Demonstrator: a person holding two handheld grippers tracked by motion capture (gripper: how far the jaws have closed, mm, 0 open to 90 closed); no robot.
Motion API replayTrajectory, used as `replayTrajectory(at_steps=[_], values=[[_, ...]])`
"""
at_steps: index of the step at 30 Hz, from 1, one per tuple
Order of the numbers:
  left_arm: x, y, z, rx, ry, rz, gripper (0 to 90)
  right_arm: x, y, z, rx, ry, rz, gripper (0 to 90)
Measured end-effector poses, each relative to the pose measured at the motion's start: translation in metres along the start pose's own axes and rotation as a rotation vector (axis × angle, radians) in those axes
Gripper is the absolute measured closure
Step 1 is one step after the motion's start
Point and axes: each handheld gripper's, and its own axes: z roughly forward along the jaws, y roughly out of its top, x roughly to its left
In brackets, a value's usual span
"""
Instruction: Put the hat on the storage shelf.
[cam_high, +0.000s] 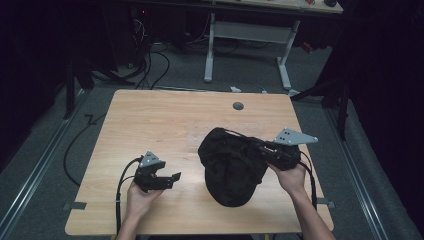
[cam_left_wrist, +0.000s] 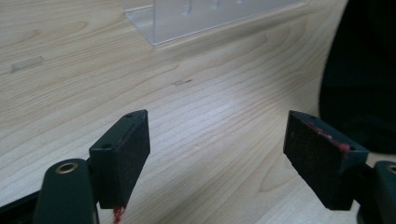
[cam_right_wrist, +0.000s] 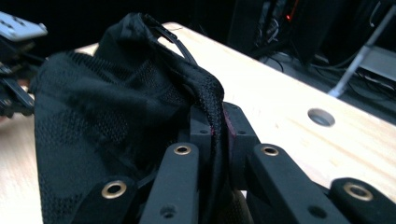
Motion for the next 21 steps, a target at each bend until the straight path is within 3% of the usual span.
replayTrajectory(at_steps=[12,21], values=[[-0.022,0.007,0.004,0.039,-0.086,0.035,22.4,-0.003,0.017,-0.004,-0.054,0.052,-0.014,84.5],[-0.047,0.018,0.006,0.06,-0.211,0.013,19.3,-0.001,0.022,-0.005,-0.093,0.109,-0.022,84.5]])
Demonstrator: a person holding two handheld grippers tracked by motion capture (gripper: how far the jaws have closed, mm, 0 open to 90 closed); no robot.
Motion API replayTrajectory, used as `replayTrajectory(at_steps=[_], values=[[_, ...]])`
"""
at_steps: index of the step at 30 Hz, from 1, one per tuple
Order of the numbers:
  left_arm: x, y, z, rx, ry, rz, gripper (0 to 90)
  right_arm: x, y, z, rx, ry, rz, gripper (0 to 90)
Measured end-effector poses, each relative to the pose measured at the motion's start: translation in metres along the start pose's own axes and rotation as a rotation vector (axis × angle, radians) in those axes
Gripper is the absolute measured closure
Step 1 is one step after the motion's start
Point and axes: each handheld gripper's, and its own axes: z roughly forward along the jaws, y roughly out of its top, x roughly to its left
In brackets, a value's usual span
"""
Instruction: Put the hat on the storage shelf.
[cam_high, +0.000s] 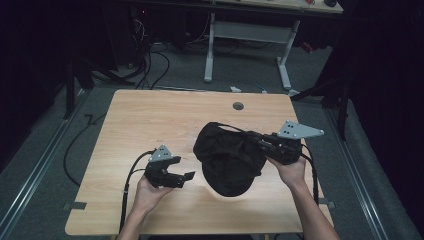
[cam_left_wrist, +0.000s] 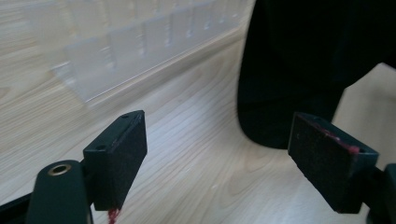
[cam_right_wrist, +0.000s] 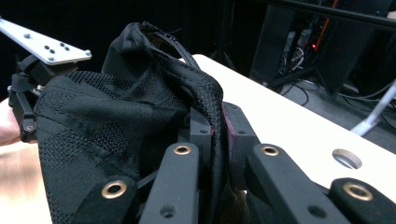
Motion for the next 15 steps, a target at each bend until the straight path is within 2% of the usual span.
replayTrajectory(at_steps=[3,15], values=[[-0.008,0.002,0.003,0.02,-0.032,0.013,17.8,0.0,0.002,0.0,-0.012,0.02,-0.001,84.5],[-0.025,0.009,0.013,0.062,-0.122,0.001,17.1,0.004,0.004,0.004,-0.031,0.085,-0.025,84.5]])
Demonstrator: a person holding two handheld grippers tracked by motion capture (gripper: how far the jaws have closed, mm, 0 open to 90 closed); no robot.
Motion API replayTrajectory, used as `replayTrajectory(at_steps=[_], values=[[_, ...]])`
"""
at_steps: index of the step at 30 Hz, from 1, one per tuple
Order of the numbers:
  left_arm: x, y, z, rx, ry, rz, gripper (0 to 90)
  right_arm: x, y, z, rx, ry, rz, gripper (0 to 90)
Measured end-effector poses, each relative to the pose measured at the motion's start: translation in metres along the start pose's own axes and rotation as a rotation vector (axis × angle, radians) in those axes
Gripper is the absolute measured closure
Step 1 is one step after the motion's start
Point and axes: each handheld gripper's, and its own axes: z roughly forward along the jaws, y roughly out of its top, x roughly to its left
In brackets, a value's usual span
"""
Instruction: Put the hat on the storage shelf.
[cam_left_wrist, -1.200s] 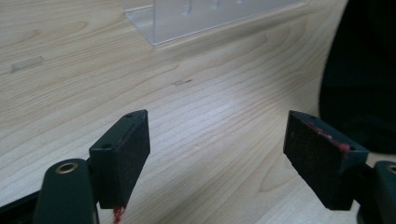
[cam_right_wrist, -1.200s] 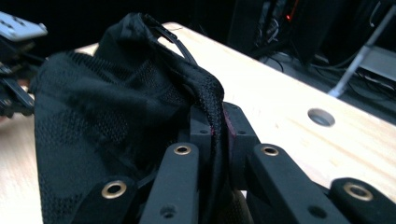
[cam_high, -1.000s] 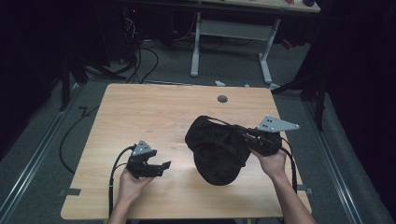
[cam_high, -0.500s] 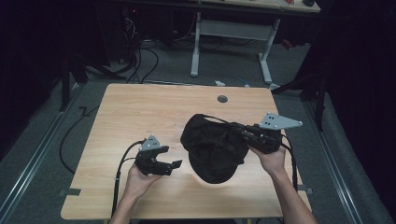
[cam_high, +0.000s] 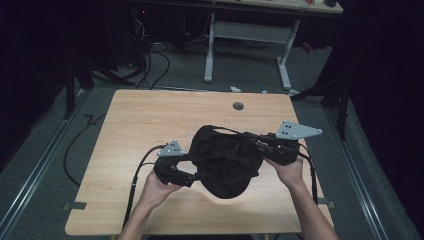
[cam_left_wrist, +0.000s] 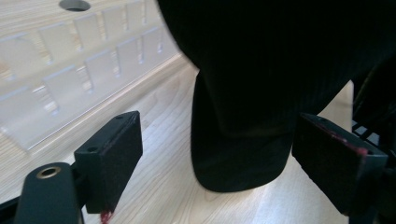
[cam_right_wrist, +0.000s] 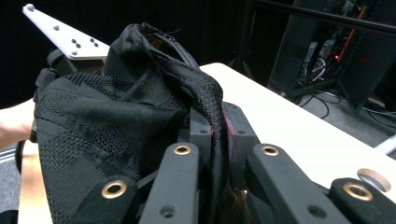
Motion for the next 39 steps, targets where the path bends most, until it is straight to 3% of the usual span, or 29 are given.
replayTrajectory(at_steps=[7,14,18,31,39], values=[[-0.001,0.001,0.003,0.019,-0.04,-0.022,19.6,0.001,0.002,0.002,-0.021,0.035,-0.005,84.5],[-0.007,0.001,-0.001,0.024,-0.093,-0.019,29.6,0.0,0.006,0.007,-0.044,0.055,-0.017,84.5],[-0.007,0.001,-0.005,0.03,-0.107,-0.011,39.6,0.0,0.009,0.012,-0.047,0.051,-0.035,84.4],[-0.014,-0.004,-0.01,0.107,-0.161,0.008,55.4,-0.004,0.012,0.021,-0.031,0.03,-0.044,84.0],[-0.02,-0.005,-0.017,0.102,-0.191,0.021,63.7,-0.008,0.011,0.025,-0.023,0.021,-0.039,82.7]])
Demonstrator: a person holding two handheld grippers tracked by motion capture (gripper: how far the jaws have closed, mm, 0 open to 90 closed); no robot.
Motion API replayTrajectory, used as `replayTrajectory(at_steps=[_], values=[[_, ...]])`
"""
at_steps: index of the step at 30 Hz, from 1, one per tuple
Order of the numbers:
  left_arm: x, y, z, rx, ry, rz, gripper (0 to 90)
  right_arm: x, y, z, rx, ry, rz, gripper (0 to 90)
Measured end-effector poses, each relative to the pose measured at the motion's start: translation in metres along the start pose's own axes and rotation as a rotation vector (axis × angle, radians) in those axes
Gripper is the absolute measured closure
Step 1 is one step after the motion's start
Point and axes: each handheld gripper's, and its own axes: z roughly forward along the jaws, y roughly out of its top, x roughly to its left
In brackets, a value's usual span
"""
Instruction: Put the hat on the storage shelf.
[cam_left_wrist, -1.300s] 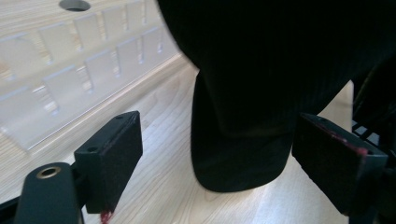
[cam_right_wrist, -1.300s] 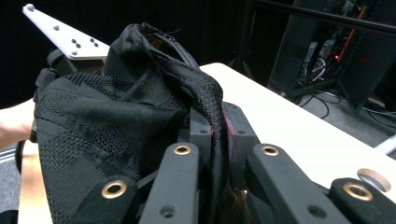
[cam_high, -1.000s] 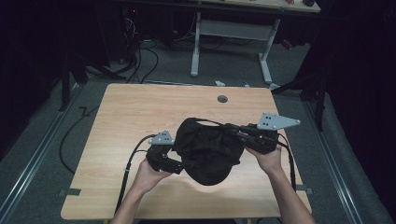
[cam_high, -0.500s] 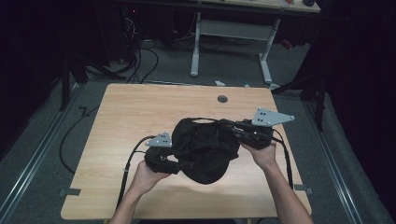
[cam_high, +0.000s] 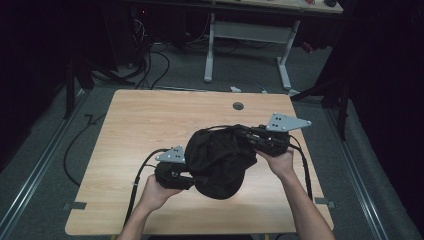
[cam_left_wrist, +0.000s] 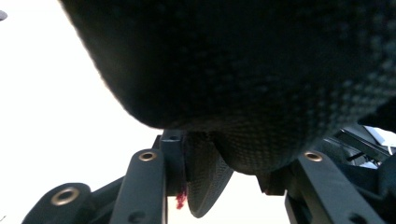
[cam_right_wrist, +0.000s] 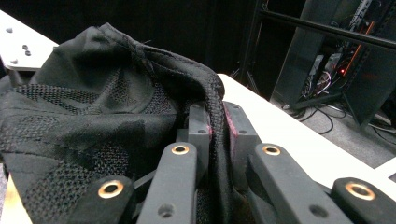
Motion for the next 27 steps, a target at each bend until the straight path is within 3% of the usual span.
replayTrajectory(at_steps=[5,12,18,23,25,27], values=[[-0.001,-0.002,0.0,-0.003,-0.001,0.007,66.3,-0.002,-0.001,0.002,0.012,-0.001,0.011,78.1],[-0.001,-0.005,-0.003,-0.013,0.032,0.031,68.8,-0.008,-0.006,0.005,0.052,-0.039,0.06,62.0],[-0.001,0.002,-0.015,-0.083,0.053,0.038,69.3,-0.014,-0.011,-0.005,0.057,-0.116,0.106,49.2],[-0.001,0.006,-0.024,-0.135,0.091,0.052,69.0,-0.015,-0.021,-0.014,0.078,-0.161,0.136,47.0],[0.001,0.008,-0.027,-0.16,0.105,0.052,69.0,-0.015,-0.028,-0.014,0.123,-0.172,0.164,48.1],[0.002,0.01,-0.029,-0.182,0.114,0.048,68.8,-0.013,-0.039,-0.014,0.128,-0.195,0.176,49.5]])
